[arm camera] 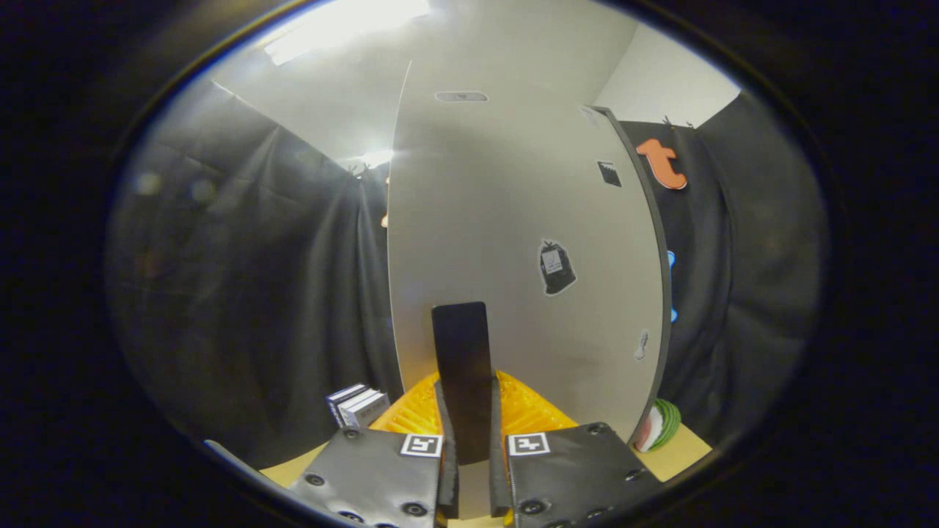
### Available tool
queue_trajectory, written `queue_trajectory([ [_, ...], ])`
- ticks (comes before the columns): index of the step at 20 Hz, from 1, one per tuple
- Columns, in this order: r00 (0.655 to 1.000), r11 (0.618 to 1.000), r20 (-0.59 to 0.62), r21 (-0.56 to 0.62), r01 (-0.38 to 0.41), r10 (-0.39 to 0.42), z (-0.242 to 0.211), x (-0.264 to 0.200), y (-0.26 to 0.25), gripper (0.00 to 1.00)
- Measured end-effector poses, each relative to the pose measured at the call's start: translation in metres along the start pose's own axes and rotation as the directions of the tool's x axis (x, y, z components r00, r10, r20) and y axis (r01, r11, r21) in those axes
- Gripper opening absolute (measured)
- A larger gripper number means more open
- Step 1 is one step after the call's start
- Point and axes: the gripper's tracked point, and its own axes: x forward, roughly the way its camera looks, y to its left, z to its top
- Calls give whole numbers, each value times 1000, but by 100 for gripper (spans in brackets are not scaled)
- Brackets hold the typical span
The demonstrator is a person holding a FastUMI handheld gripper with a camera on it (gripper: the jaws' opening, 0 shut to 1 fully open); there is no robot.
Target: Open the shoe cabinet door, grab the shoes and put them into the shoe cabinet, then close the shoe cabinet door.
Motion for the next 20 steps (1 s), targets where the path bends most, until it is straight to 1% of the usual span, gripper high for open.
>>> queue_trajectory([
  [6, 997, 997, 0, 1, -82, 82, 5, -22, -16, 18],
  [13, 993, 993, 12, -2, -117, 117, 6, -64, -51, 18],
  [16, 993, 993, 15, -5, -118, 118, 9, -76, -69, 18],
  [20, 997, 997, 32, -21, -72, 72, 14, -101, -95, 17],
])
